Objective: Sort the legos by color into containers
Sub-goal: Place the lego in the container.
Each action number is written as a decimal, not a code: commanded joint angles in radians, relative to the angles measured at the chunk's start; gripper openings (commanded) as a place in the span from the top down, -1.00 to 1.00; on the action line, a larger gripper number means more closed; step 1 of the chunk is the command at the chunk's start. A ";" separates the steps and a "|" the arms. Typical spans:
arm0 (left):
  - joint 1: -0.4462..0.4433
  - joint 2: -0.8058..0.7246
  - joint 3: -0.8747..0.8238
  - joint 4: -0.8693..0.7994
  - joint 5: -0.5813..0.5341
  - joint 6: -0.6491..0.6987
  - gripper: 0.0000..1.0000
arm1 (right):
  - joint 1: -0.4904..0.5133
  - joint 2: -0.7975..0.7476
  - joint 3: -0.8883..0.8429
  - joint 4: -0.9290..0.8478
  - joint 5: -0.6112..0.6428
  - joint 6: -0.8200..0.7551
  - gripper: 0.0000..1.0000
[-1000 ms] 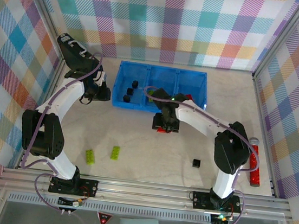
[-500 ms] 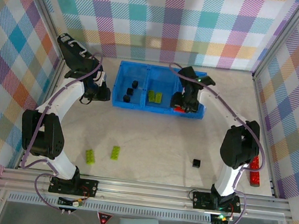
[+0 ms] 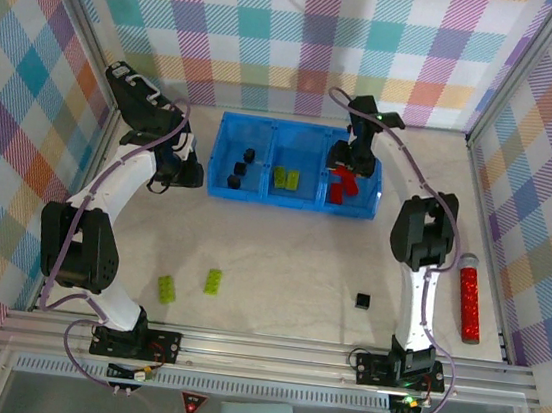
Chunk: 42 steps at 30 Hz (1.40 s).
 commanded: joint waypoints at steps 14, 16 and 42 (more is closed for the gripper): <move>-0.001 -0.004 -0.010 0.006 -0.008 0.010 0.09 | -0.080 0.245 0.290 -0.024 0.019 -0.049 -0.34; -0.003 -0.002 -0.009 0.006 -0.008 0.010 0.08 | -0.085 0.261 0.291 -0.002 0.004 -0.052 -0.34; -0.020 0.001 -0.006 0.000 -0.012 0.012 0.07 | -0.084 0.293 0.337 0.062 -0.005 -0.009 -0.50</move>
